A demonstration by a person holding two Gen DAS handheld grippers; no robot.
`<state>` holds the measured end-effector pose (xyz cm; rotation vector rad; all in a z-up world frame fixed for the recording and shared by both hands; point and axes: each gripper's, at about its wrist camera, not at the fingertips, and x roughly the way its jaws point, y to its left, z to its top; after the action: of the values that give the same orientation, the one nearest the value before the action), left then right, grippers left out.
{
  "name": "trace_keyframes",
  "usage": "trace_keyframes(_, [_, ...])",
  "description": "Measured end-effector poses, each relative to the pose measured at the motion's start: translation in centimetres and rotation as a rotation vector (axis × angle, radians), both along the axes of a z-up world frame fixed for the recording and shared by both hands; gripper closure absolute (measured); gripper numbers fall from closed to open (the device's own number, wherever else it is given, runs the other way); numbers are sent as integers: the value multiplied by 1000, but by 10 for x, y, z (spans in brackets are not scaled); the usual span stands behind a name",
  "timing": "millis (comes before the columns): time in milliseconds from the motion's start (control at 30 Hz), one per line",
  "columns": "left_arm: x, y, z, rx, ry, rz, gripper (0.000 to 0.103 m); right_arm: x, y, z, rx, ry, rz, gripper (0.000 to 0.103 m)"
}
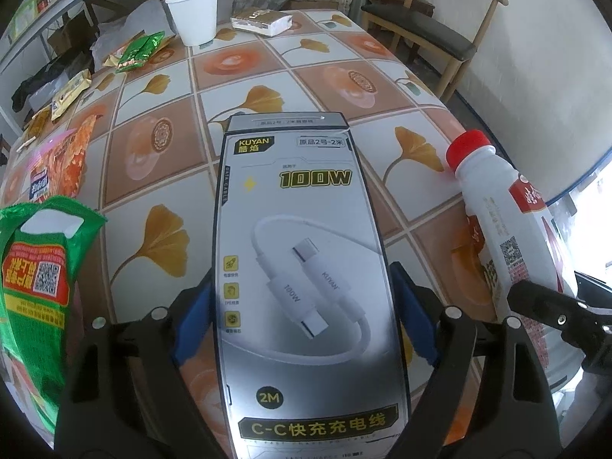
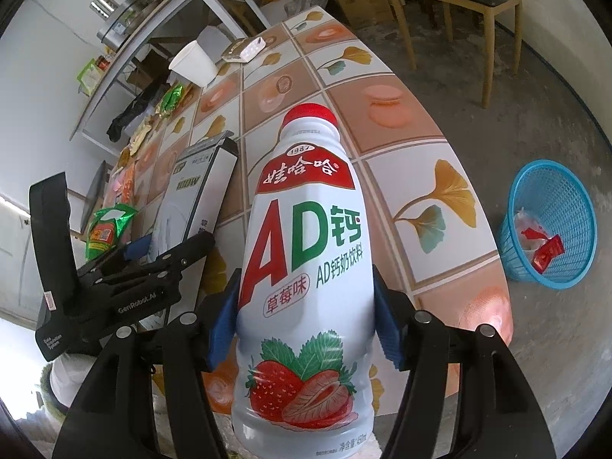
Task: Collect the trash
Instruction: 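Carry the AD bottle and charger box over the blue wastebasket with both tools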
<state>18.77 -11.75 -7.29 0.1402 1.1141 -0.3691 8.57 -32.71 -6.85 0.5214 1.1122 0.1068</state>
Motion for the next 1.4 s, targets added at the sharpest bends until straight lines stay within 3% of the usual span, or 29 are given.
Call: trace_keyframes(1400, [-46,-1,47,-39,-171,-25,23,-19,-3,14,3,-46,-29,43])
